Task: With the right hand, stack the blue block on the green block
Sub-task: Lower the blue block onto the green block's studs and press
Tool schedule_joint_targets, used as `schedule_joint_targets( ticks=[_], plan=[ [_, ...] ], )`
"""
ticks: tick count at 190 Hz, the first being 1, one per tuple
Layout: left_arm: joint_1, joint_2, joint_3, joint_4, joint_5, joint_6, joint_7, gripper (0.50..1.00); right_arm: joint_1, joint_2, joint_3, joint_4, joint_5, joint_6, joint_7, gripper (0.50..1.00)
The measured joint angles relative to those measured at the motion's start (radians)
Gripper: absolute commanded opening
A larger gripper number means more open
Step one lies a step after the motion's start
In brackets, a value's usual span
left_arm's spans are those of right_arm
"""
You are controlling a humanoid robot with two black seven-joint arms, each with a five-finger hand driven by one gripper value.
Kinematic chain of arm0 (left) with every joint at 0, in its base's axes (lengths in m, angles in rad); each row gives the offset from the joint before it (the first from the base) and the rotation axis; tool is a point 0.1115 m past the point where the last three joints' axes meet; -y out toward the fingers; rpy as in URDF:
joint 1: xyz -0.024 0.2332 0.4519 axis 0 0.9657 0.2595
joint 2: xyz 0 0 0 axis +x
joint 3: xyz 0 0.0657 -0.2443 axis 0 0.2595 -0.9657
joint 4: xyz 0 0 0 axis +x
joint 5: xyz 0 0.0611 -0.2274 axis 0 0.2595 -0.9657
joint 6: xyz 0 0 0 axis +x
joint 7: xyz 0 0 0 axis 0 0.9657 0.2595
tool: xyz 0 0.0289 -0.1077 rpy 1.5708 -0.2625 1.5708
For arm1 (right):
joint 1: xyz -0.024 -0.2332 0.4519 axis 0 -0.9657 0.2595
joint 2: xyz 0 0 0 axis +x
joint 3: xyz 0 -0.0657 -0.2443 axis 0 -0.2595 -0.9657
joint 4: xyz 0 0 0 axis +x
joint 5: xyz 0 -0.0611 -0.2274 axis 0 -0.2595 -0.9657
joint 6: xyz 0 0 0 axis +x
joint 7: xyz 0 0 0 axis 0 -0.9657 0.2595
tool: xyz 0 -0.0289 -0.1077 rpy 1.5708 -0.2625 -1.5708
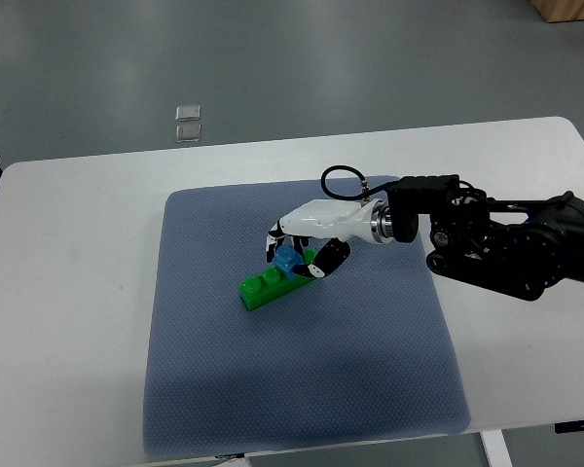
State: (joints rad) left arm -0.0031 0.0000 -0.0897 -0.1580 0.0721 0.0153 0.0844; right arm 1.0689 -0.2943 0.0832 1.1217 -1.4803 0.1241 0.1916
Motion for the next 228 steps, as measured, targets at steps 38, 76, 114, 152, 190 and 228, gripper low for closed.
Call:
schedule_joint_targets(
  ticks=[38,76,114,152,190,228],
  plan=[
    [0.0,0.0,0.0,0.0,0.0,0.0,0.0,1.0,-0.002,0.001,0.0,-0.003,0.0,-0.001,0.0,0.504],
    [0.0,0.0,0.0,0.0,0.0,0.0,0.0,1.0,-0.003,0.001,0.0,-0.003,0.0,-0.002,0.0,0.519],
    [0.0,0.0,0.0,0.0,0.0,0.0,0.0,1.0,-0.001,0.001,0.0,-0.004,0.001,-0.003,0.0,0.576],
    [0.0,0.0,0.0,0.0,0.0,0.0,0.0,1.0,0.003,0.001,0.001,-0.004,0.001,-0.004,0.0,0.637],
    [0.0,0.0,0.0,0.0,0.0,0.0,0.0,1.0,0.005,0.0,0.001,-0.003,0.002,-0.004,0.002,0.646],
    [0.0,0.0,0.0,0.0,0.0,0.0,0.0,1.0,0.009,-0.001,0.001,-0.001,0.003,-0.004,0.002,0.658]
  ],
)
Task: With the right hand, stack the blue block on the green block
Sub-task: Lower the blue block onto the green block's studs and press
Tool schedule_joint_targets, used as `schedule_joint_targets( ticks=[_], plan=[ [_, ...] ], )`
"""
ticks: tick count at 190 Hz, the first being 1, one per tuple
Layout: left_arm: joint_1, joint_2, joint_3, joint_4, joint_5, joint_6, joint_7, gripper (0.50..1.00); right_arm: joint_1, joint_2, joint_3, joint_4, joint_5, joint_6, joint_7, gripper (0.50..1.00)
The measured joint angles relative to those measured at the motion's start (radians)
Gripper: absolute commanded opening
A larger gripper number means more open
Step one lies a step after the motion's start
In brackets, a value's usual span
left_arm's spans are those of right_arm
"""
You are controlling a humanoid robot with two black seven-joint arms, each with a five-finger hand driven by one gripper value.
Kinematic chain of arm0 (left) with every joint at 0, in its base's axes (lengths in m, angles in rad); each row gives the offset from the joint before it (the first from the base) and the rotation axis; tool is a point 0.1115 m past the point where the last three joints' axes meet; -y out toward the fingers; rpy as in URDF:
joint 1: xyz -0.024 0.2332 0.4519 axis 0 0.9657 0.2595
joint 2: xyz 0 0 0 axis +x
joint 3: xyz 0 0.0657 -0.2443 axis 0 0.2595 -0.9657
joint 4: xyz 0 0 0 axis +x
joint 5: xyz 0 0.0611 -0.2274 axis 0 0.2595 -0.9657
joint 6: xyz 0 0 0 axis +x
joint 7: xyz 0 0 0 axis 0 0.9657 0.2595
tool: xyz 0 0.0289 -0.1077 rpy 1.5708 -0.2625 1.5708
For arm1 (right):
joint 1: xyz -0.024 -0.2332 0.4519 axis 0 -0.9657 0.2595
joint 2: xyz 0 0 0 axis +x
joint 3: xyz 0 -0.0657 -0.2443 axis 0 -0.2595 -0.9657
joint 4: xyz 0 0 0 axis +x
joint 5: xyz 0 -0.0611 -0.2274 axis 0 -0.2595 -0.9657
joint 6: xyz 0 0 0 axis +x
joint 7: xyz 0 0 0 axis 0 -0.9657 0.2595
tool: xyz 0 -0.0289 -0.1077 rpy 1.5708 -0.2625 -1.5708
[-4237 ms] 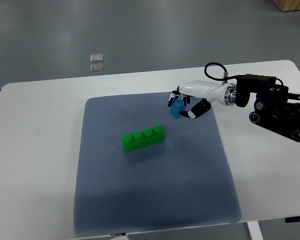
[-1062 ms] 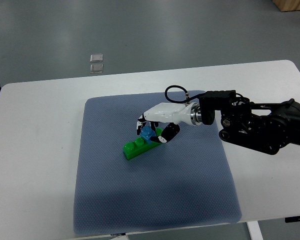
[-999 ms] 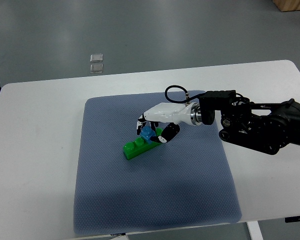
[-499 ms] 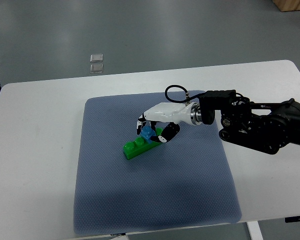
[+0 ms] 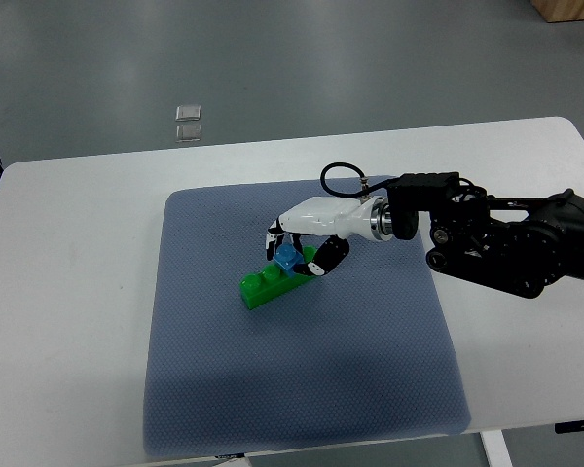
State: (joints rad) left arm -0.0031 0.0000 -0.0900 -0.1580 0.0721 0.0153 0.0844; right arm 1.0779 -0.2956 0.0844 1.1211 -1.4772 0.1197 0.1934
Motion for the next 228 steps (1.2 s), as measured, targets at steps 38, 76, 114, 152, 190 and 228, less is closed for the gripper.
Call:
schedule_joint_targets(
  ticks=[38,76,114,152,190,228],
  plan=[
    [0.0,0.0,0.0,0.0,0.0,0.0,0.0,1.0,0.0,0.0,0.0,0.002,0.0,0.0,0.001,0.662],
    [0.0,0.0,0.0,0.0,0.0,0.0,0.0,1.0,0.001,-0.001,0.0,0.002,0.001,0.0,0.002,0.662],
    [0.0,0.0,0.0,0.0,0.0,0.0,0.0,1.0,0.002,-0.002,0.0,0.002,0.001,0.0,0.002,0.664],
    [0.0,0.0,0.0,0.0,0.0,0.0,0.0,1.0,0.003,-0.003,0.0,0.001,0.002,0.0,0.002,0.664],
    [0.0,0.0,0.0,0.0,0.0,0.0,0.0,1.0,0.003,-0.002,0.0,0.001,0.002,0.003,0.002,0.664],
    [0.0,0.0,0.0,0.0,0.0,0.0,0.0,1.0,0.002,-0.002,0.0,0.0,0.002,0.003,0.002,0.668]
  ],
)
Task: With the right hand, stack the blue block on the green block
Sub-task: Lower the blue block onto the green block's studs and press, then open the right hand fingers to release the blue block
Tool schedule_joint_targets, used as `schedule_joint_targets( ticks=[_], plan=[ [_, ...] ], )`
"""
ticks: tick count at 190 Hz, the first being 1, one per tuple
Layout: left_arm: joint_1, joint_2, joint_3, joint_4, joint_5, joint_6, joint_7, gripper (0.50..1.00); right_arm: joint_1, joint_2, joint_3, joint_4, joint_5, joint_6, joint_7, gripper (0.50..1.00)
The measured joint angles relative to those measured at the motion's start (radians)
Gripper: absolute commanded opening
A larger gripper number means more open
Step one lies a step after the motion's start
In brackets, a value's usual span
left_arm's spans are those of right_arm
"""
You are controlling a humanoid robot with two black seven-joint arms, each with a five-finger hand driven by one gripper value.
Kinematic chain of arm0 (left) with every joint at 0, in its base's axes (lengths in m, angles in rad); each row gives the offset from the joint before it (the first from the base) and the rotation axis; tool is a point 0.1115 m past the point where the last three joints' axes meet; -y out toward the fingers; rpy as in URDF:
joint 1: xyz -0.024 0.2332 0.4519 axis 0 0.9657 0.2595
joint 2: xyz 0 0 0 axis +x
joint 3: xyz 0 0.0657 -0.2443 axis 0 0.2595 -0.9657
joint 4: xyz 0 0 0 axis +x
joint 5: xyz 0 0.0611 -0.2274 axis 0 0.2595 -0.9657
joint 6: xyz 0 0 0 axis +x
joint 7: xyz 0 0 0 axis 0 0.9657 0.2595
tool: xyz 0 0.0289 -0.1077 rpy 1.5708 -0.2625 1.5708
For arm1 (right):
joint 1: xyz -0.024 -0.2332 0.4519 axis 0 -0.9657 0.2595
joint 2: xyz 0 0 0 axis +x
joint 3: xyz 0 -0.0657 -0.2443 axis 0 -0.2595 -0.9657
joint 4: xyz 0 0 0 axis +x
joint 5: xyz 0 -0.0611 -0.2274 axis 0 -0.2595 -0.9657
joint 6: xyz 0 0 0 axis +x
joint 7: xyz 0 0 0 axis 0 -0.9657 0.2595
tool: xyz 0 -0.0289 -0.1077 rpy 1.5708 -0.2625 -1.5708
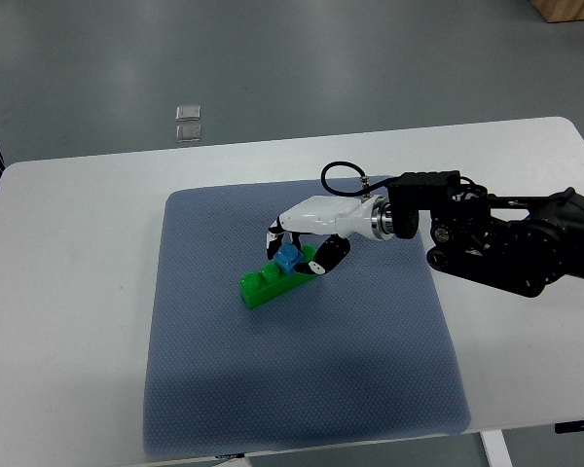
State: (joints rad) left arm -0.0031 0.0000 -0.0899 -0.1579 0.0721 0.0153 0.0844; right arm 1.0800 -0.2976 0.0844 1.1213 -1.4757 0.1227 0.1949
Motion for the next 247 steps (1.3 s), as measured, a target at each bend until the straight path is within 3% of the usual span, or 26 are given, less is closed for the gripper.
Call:
schedule_joint_targets(
  ticks=[29,30,34,51,56,68,191,217,247],
  plan=[
    [0.0,0.0,0.0,0.0,0.0,0.0,0.0,1.0,0.0,0.0,0.0,0.0,0.0,0.0,0.0,0.69],
    [0.0,0.0,0.0,0.0,0.0,0.0,0.0,1.0,0.0,0.0,0.0,0.0,0.0,0.0,0.0,0.731],
    [0.0,0.0,0.0,0.0,0.0,0.0,0.0,1.0,0.0,0.0,0.0,0.0,0.0,0.0,0.0,0.748],
    [0.0,0.0,0.001,0.0,0.0,0.0,0.0,1.0,0.0,0.0,0.0,0.0,0.0,0.0,0.0,0.756],
    [0.0,0.0,0.001,0.0,0.0,0.0,0.0,1.0,0.0,0.0,0.0,0.0,0.0,0.0,0.0,0.784],
    [0.0,0.0,0.001,0.0,0.0,0.0,0.0,1.0,0.0,0.0,0.0,0.0,0.0,0.001,0.0,0.797],
    [0.0,0.0,0.001,0.0,0.0,0.0,0.0,1.0,0.001,-0.004,0.0,-0.001,0.006,0.002,0.0,0.805],
    [0.0,0.0,0.0,0.0,0.0,0.0,0.0,1.0,0.01,-0.007,0.001,-0.002,0.012,0.005,0.0,0.846],
    [0.0,0.0,0.0,0.0,0.0,0.0,0.0,1.0,0.02,-0.01,0.002,-0.001,0.015,0.006,0.0,0.85]
  ],
)
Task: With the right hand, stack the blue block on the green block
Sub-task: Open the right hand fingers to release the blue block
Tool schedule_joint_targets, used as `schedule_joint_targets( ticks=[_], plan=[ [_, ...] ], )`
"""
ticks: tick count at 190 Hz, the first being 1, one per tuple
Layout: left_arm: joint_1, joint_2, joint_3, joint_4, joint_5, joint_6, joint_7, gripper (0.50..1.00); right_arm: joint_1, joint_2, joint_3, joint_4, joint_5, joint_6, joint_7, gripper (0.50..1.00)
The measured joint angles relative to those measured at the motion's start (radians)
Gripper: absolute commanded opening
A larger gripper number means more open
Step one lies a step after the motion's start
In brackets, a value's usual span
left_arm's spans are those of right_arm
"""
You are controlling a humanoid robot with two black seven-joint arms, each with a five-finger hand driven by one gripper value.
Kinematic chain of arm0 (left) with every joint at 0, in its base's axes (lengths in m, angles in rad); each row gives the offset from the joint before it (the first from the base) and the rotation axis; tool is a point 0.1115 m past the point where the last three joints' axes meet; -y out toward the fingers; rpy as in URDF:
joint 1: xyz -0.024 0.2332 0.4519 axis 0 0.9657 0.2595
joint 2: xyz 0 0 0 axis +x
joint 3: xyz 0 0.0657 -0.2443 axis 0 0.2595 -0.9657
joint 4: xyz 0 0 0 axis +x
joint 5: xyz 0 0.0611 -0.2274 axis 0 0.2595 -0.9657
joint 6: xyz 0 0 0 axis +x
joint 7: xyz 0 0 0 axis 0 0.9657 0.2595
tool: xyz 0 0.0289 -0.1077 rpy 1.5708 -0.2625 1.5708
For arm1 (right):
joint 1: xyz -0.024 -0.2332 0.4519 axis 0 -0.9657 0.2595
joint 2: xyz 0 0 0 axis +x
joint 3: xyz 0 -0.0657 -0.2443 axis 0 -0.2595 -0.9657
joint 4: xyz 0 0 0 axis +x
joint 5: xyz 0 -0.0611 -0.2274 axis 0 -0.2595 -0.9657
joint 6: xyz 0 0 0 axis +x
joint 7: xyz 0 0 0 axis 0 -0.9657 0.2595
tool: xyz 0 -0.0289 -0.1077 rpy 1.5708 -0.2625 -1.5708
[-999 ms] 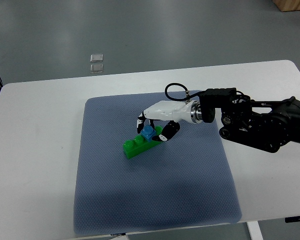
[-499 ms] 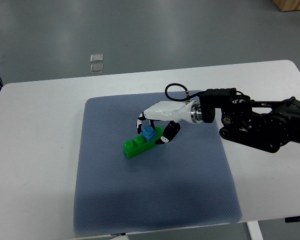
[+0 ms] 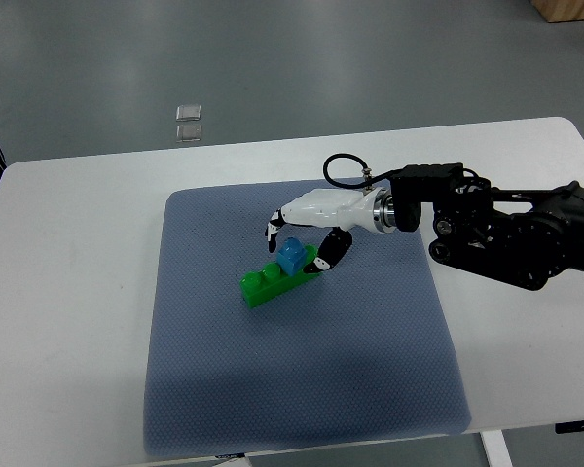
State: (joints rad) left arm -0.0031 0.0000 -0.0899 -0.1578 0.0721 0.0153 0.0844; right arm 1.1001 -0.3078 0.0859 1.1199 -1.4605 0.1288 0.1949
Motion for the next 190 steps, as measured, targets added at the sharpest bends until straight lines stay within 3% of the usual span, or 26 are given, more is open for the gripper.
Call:
schedule_joint_targets(
  ticks=[85,98,124,143,173,190],
  plan=[
    [0.0,0.0,0.001,0.0,0.0,0.0,0.0,1.0,0.014,-0.015,0.001,0.008,0.003,0.002,0.0,0.86],
    [0.0,0.0,0.001,0.0,0.0,0.0,0.0,1.0,0.021,-0.02,0.005,0.011,0.005,0.002,0.002,0.895],
    [0.0,0.0,0.001,0.0,0.0,0.0,0.0,1.0,0.029,-0.039,0.017,0.024,0.044,0.006,0.003,0.913],
    [0.0,0.0,0.0,0.0,0.0,0.0,0.0,1.0,0.031,-0.066,0.043,0.053,0.118,0.042,0.003,0.921],
    [0.0,0.0,0.0,0.0,0.0,0.0,0.0,1.0,0.025,-0.116,0.13,0.088,0.263,0.162,-0.002,0.921],
    [0.0,0.0,0.0,0.0,0.0,0.0,0.0,1.0,0.018,-0.134,0.163,0.086,0.353,0.185,-0.004,0.921]
  ],
)
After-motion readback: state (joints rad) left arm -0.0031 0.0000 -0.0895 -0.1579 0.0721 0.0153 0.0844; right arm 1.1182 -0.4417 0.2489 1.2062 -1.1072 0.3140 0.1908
